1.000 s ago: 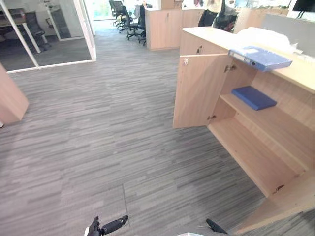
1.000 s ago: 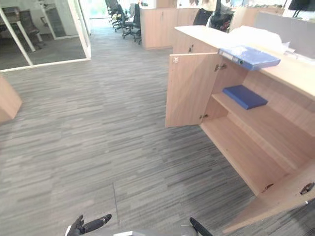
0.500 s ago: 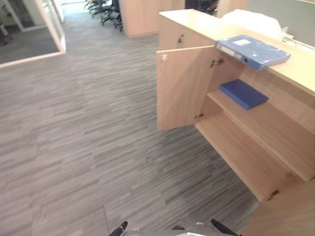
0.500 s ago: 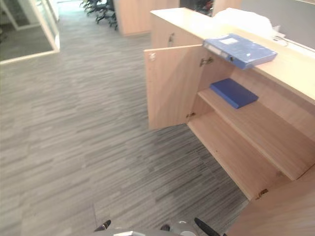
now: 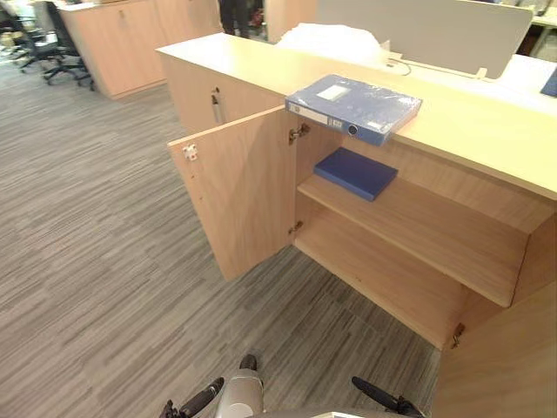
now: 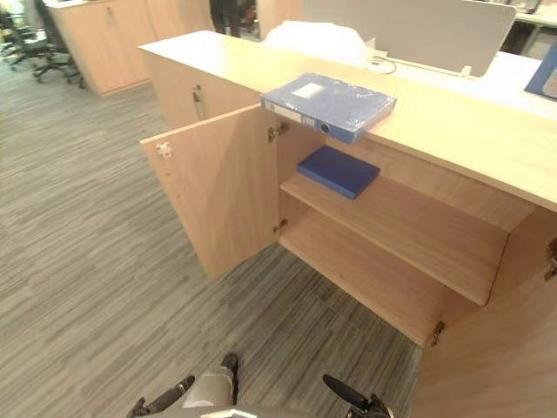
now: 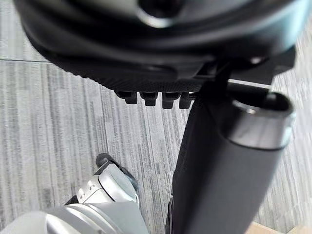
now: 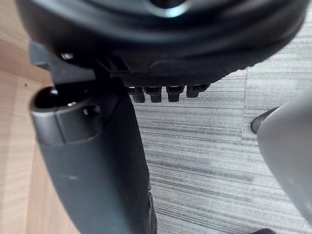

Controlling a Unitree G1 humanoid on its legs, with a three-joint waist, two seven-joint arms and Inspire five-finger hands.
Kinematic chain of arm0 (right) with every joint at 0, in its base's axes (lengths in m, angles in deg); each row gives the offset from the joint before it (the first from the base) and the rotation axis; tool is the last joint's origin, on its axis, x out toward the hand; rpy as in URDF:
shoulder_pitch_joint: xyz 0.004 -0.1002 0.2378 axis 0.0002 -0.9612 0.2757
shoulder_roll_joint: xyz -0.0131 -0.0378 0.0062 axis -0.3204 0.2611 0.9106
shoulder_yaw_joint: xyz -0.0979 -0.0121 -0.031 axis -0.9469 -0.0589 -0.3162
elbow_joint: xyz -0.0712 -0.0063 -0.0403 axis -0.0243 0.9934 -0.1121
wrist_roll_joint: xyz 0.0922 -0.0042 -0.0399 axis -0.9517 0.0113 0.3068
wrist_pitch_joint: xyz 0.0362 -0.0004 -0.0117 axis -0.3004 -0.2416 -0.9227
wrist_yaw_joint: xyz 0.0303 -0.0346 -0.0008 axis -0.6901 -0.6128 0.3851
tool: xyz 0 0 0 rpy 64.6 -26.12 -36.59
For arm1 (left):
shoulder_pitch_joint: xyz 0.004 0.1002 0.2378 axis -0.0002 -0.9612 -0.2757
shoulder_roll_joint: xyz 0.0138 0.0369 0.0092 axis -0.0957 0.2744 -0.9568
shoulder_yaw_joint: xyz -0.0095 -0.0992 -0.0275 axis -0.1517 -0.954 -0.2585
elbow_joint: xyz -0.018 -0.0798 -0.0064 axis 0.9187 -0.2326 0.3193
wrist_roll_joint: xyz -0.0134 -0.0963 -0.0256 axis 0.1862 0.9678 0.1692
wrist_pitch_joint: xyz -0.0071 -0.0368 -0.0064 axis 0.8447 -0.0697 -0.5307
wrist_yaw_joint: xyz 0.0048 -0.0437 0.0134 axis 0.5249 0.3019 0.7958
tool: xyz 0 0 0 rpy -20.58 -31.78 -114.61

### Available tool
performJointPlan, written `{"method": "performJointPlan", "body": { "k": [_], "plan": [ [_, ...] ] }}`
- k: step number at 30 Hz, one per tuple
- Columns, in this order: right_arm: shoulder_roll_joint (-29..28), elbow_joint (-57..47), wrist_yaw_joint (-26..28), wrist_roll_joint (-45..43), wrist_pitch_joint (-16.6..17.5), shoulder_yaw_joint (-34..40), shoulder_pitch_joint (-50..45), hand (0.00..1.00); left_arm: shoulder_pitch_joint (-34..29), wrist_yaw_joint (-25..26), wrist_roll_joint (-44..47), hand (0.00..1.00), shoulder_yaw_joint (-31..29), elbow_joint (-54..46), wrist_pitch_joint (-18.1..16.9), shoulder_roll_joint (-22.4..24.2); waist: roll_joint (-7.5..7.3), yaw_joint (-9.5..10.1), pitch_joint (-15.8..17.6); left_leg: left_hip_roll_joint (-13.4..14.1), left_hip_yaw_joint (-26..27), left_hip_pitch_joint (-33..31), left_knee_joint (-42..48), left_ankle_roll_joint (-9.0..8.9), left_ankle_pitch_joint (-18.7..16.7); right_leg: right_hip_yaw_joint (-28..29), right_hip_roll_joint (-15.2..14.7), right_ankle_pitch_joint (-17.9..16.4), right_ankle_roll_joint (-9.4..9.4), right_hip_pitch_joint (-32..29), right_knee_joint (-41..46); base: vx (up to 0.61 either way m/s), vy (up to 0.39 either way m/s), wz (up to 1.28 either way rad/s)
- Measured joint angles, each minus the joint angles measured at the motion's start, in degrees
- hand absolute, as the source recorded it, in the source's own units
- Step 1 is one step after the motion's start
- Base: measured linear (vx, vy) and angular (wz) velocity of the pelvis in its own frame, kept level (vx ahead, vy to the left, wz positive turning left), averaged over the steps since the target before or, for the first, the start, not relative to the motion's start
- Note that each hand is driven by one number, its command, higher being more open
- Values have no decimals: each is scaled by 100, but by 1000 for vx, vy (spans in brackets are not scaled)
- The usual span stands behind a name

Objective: Walk over to the cabinet, pick up the folder, carry it to the office cabinet, place the folder inside the office cabinet, then close the office cabinet door

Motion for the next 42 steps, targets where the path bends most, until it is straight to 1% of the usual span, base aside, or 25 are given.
{"method": "performJointPlan", "body": {
  "k": [1,3,4,5,6,7,8,9,11,13,15,17,19,21,23,24,26,27,29,32,33,34,35,38,42],
  "plan": [
    [-50,-18,47,3,-3,21,-7,100,7,20,-57,100,-20,-30,1,-14,-22,2,-23,13,193,3,299,124,-268,183,-116,114,189,-78,138,423,379,-100],
    [-107,-61,80,74,-20,130,-41,100,-20,69,-82,100,-35,-66,11,-6,-60,23,-112,-3,564,134,781,345,-657,515,-371,145,229,-227,604,329,352,-127],
    [-123,-121,118,109,-24,137,-34,100,-27,106,-173,100,-22,-59,32,-8,-72,46,-152,-48,839,357,834,435,-773,772,-541,151,221,-625,1450,286,355,-157],
    [-137,-184,141,115,-32,139,-28,100,-28,109,-285,100,-10,-62,32,-18,-76,66,-154,-105,999,506,782,479,-808,900,-636,205,143,-932,2043,276,423,-157],
    [-140,-316,154,115,-31,175,-9,100,-39,110,-535,100,138,-50,30,-85,-101,68,-161,-239,1320,835,615,616,-895,1012,-799,576,-194,-1551,3250,230,388,-128],
    [-83,-329,146,131,-11,230,-46,100,-57,86,-826,100,339,-40,24,-144,-32,18,-118,-333,1632,1205,426,743,-970,892,-1055,1103,-488,-2006,4143,216,355,-112],
    [-24,-324,140,147,-28,239,-46,100,-51,67,-969,100,430,-32,21,-148,10,2,-104,-345,1788,1382,363,786,-996,767,-1188,1203,-583,-2170,4425,135,251,-91],
    [69,-322,132,221,-62,288,-43,100,-25,9,-1110,100,591,11,5,-148,159,-36,-120,-344,2002,1621,166,814,-1015,320,-1450,1213,-629,-2482,4662,123,218,-78],
    [76,-319,86,331,-21,444,37,100,31,-23,-1150,100,839,27,-13,-174,271,-158,-171,-280,2159,1935,-288,832,-1067,-393,-1527,1161,-590,-2879,4580,117,135,-56],
    [46,-259,80,328,21,417,101,100,92,-108,-1157,100,1046,72,-63,-270,257,-251,-141,-91,2268,2193,-503,765,-1102,-1195,-1209,834,-197,-2924,3865,118,-45,-43],
    [48,-230,61,324,22,355,90,100,88,-125,-1135,100,1050,76,-84,-283,219,-246,-125,-47,2391,2367,-659,666,-1092,-1633,-1027,695,-98,-2764,2991,126,-124,-38],
    [153,-174,43,316,8,181,21,100,115,-119,-1129,100,1051,248,-87,-233,282,-264,-185,6,2349,2452,-845,470,-1009,-1912,-701,362,-178,-2181,1708,179,-173,-26],
    [233,-164,42,322,12,131,-11,100,104,-116,-1126,100,1045,274,-69,-146,422,-281,-206,102,2121,2456,-999,386,-847,-1943,-449,484,-235,-2071,1354,168,-173,-13],
    [259,-146,39,322,10,-1,-22,100,57,-100,-1125,100,1042,269,-74,-143,424,-264,-207,230,2045,2520,-1000,346,-820,-1953,-290,481,-248,-1928,1206,135,-179,-7],
    [241,-83,44,322,10,-70,-21,100,31,-110,-1074,100,996,251,-78,-165,377,-261,-188,378,1951,2425,-594,329,-830,-1998,-163,489,-283,-1719,978,94,-157,4],
    [229,-64,43,319,9,-83,-22,100,7,-122,-1067,100,934,205,-76,-174,347,-256,-181,507,1781,2147,81,303,-859,-2022,-91,501,-304,-1563,811,92,-154,1],
    [271,-50,45,316,0,-207,-25,100,-49,-149,-1052,100,799,90,-71,-114,377,-224,-174,765,1445,1499,1541,422,-779,-1986,57,468,-353,-1415,710,96,-81,-13],
    [307,-49,44,318,-9,-311,-27,100,-145,-162,-999,100,742,65,-66,-86,410,-181,-177,927,1227,1088,2459,496,-543,-1906,166,423,-399,-1279,651,129,45,-32],
    [302,-32,39,324,-19,-376,-42,100,-242,-258,-691,100,606,-51,-88,-59,363,-126,-176,1045,1075,738,3261,442,-665,-1782,213,361,-405,-1075,597,145,88,-35],
    [252,-19,56,336,-98,-459,-21,100,-289,-403,-260,100,600,-129,-128,-63,254,-70,-172,1013,1132,570,2718,299,-1026,-1578,88,415,-289,-796,383,177,169,-40],
    [234,-16,55,335,-119,-455,-20,100,-280,-449,-105,100,572,-109,-104,-78,208,-68,-174,895,1086,586,1934,264,-1049,-1489,-37,430,-183,-749,316,196,249,-36],
    [234,-7,59,332,-136,-447,-21,100,-278,-478,76,100,573,-107,-101,-70,212,-65,-198,773,1047,662,1111,246,-905,-1447,-115,436,-60,-751,300,253,336,-36],
    [302,24,94,335,-128,-406,-23,100,-300,-510,411,100,564,-6,-104,-15,333,-55,-292,611,811,825,123,17,-464,-1400,-142,436,146,-760,205,223,290,-18],
    [85,126,225,339,-156,-333,-26,100,-220,-579,976,100,498,195,-72,-245,-42,-63,-397,31,904,1030,-288,187,-366,-1367,-641,687,269,-568,-207,239,245,5],
    [38,103,370,341,-108,-342,4,100,-206,-723,1253,100,572,411,-73,-293,-48,-45,-481,-152,1061,1518,-947,323,-158,-1285,-795,982,296,-435,-323,84,103,-9]
  ]
}}
